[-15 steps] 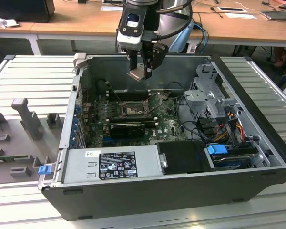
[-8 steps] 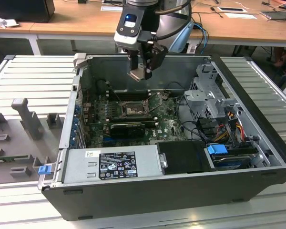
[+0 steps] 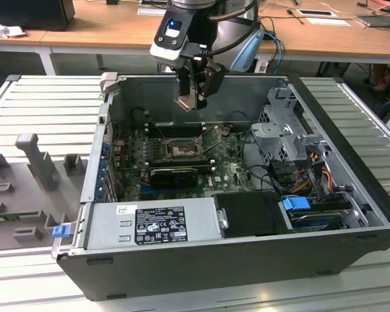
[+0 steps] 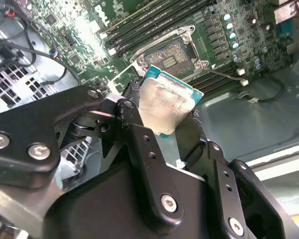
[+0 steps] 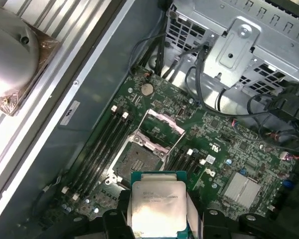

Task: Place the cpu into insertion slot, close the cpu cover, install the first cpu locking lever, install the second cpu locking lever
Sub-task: 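Place the cpu into insertion slot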

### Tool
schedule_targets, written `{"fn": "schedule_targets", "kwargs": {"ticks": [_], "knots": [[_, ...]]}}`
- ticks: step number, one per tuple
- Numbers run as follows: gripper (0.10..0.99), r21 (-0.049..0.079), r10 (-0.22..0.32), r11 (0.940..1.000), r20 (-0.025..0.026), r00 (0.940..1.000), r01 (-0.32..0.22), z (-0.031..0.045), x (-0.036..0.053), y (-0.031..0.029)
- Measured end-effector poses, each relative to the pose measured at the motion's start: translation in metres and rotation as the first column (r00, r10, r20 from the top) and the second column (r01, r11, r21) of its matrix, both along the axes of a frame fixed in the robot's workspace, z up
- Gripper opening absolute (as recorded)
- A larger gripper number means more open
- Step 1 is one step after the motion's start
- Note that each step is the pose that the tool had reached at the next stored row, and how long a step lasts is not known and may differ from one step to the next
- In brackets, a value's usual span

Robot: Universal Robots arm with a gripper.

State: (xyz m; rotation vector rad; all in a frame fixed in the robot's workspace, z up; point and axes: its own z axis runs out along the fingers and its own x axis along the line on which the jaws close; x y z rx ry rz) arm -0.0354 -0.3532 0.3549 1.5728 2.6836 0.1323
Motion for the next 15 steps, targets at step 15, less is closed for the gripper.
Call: {"fn": "schedule_targets", "kwargs": {"ticks": [15], "knots": [[0.529,0.0,-0.216,0.9763,-0.0001,0.9763,0.216,-0.0047,0.0,0.0]]}}
